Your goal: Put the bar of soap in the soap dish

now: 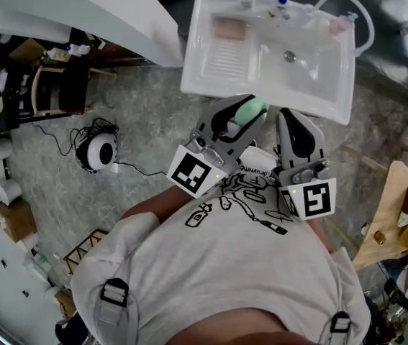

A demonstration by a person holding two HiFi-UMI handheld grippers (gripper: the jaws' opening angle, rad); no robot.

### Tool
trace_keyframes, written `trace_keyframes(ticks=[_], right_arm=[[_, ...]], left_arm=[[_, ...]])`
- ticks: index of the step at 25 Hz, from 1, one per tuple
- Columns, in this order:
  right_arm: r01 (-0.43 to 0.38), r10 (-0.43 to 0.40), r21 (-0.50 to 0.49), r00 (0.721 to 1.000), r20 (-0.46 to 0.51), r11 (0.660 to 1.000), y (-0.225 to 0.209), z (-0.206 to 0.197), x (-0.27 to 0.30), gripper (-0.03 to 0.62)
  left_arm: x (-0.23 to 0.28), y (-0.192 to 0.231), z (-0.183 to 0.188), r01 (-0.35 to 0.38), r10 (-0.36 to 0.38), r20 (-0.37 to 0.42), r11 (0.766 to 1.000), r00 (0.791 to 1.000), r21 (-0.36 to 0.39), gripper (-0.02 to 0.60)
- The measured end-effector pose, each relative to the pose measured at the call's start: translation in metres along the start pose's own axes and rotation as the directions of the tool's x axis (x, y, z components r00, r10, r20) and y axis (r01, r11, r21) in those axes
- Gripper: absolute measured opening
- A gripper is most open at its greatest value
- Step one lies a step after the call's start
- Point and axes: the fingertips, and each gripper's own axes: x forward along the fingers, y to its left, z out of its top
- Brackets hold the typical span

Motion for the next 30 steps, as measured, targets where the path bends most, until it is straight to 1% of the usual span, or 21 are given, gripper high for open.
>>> trace_keyframes(ticks=[7, 13, 24, 30], right_arm=[[-0.010, 0.009, -0.004, 1.000, -0.009, 1.000, -0.001, 0.004, 0.074, 0.023], [-0.004, 0.004, -0.011, 1.000, -0.027, 1.000, 0.000, 0.008, 0.126, 0.023], [0.021, -0.022, -0.022, 0.999, -0.046, 1.000, -0.012, 0.004, 0.179, 0.023], [0.031, -0.032, -0.022, 0.998, -0.054, 0.999, -0.020, 0.003, 0.195, 0.023]], left_arm=[[0.005, 0.073, 0.014, -0.020, 0.020, 0.006, 1.000, 1.000, -0.013, 0.120], [0.009, 0.125, 0.022, -0.022, 0.021, -0.007, 0.999, 1.000, -0.025, 0.120], [0.025, 0.176, 0.020, 0.009, -0.010, -0.021, 0.998, 1.000, -0.055, 0.120], [0.034, 0.193, 0.020, 0.020, -0.022, -0.034, 0.998, 0.999, -0.056, 0.120]])
